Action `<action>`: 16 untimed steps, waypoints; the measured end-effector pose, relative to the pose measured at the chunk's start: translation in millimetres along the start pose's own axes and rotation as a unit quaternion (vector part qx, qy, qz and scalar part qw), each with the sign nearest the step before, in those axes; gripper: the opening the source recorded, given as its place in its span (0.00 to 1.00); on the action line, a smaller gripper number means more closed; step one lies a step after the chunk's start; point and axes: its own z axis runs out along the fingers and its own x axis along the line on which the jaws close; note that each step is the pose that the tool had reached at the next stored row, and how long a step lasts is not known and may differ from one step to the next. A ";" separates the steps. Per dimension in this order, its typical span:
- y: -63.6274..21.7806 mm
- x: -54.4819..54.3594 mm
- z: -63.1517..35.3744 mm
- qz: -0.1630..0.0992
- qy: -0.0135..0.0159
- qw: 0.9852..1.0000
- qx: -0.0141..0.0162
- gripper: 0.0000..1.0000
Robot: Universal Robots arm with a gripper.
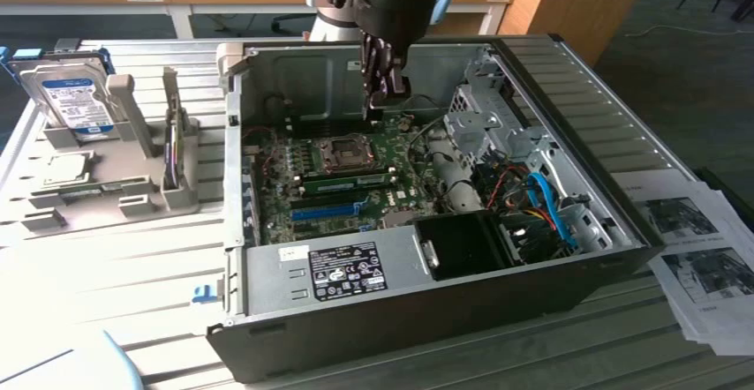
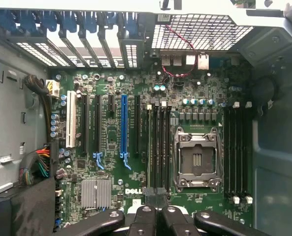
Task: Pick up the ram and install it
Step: 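Press down the ram until it locks into place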
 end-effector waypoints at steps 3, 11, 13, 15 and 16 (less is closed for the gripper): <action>0.0 0.0 -0.2 0.000 0.000 1.000 0.000 0.09; 0.0 0.0 -0.2 0.000 0.000 1.000 0.000 0.09; 0.0 0.0 -0.2 0.000 0.000 1.000 0.000 0.09; 0.0 0.0 -0.2 0.001 0.000 1.000 0.000 0.09; 0.0 0.0 -0.2 0.002 0.000 1.000 0.000 0.09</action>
